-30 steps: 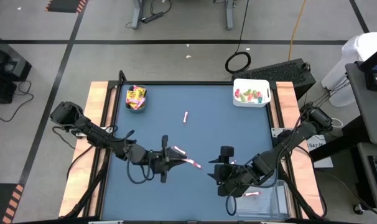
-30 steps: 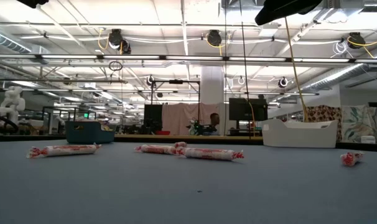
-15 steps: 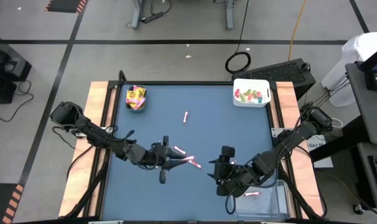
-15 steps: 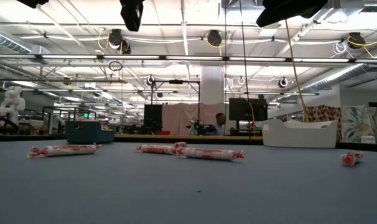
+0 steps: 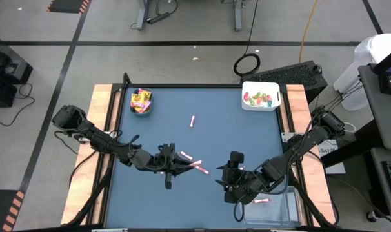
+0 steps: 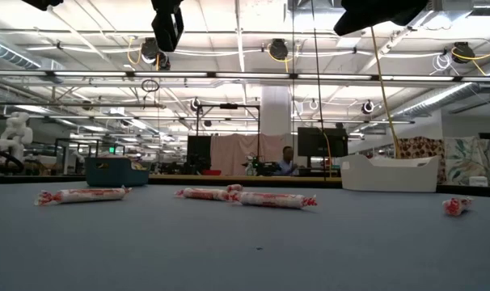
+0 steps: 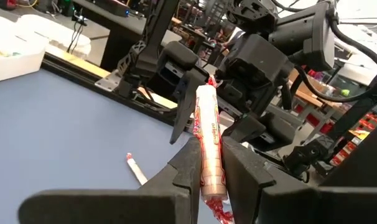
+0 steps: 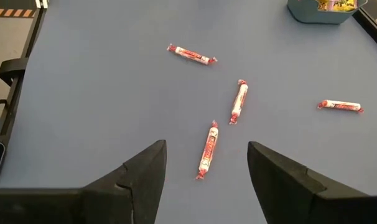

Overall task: Sort candy
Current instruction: Put the white candy into the transparent bin

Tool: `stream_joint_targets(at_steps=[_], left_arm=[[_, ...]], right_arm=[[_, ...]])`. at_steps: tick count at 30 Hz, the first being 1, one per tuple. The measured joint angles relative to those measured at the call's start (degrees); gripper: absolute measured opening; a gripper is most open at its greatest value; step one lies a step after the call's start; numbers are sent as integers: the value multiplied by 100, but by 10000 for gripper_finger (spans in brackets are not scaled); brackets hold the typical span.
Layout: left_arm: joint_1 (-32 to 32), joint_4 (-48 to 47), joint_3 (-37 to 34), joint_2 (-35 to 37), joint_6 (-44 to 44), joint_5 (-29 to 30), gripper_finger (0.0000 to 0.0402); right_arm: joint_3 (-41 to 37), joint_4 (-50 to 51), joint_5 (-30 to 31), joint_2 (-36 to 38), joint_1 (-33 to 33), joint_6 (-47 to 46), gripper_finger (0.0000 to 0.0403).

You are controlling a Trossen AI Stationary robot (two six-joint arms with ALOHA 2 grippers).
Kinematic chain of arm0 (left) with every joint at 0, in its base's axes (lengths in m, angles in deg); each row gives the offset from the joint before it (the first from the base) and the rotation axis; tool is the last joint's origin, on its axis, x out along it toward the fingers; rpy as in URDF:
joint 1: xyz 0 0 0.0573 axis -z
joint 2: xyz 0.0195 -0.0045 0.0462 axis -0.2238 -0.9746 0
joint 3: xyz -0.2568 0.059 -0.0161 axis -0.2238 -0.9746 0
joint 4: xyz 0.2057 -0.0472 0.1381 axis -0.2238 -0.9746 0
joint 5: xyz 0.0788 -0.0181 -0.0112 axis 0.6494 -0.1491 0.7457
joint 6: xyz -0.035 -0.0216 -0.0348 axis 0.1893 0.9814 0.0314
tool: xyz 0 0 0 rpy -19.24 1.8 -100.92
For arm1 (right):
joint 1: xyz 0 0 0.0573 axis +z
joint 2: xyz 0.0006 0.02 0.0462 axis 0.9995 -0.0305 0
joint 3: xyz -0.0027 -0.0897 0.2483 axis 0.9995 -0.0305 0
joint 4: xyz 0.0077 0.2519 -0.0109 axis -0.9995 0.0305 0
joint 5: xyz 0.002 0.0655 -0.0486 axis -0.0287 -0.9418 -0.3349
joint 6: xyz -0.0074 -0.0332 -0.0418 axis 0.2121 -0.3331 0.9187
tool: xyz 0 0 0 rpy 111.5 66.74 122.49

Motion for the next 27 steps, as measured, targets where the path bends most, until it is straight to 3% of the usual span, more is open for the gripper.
stream_joint_targets(at_steps=[4, 13, 15, 21, 27], left_arm=[[0, 1, 0, 0, -315, 7, 61], [0, 0, 0, -1, -3486, 20, 61], [0, -1, 0, 0, -4003, 20, 61], [-2, -87, 0, 0, -4745, 22, 61], [-7, -394, 0, 0, -4840, 24, 61]], right_arm=[[0, -25, 41, 0, 0, 29, 215], [0, -668, 1428, -2, -26, 851, 215], [0, -965, 1490, -2, -105, 1083, 215], [0, -1616, 1011, -2, -451, 1603, 215], [0, -2338, -89, -2, -759, 2163, 215]])
